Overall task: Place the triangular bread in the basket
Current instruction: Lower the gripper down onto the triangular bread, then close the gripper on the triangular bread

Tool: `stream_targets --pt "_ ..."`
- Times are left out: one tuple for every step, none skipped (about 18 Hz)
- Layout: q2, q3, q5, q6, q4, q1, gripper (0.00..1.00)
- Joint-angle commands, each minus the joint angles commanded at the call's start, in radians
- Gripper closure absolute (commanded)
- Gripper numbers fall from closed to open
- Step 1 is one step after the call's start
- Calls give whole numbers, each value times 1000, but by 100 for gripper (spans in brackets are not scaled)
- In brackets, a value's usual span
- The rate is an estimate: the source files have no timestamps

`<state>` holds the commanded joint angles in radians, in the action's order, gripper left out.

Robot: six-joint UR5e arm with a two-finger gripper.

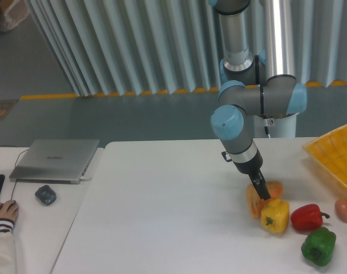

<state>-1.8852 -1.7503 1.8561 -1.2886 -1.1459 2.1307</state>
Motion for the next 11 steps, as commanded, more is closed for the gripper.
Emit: stream_targets --pt "-8 0 2 6 3 0 0" --pt "-18 8 2 8 8 -2 0" --pt "-26 14 0 6 9 0 0" --pt "-28 17 0 6 9 -2 0" --pt "-29 20 0 6 9 0 0" --pt "-29 21 0 5 9 0 0" --pt "-28 21 0 2 9 2 0" --pt "-29 21 0 2 8 2 0" --pt "-28 21 2 0 8 2 1" --pt "-28 21 2 0 8 2 3" --pt "-26 23 3 5 8 2 17"
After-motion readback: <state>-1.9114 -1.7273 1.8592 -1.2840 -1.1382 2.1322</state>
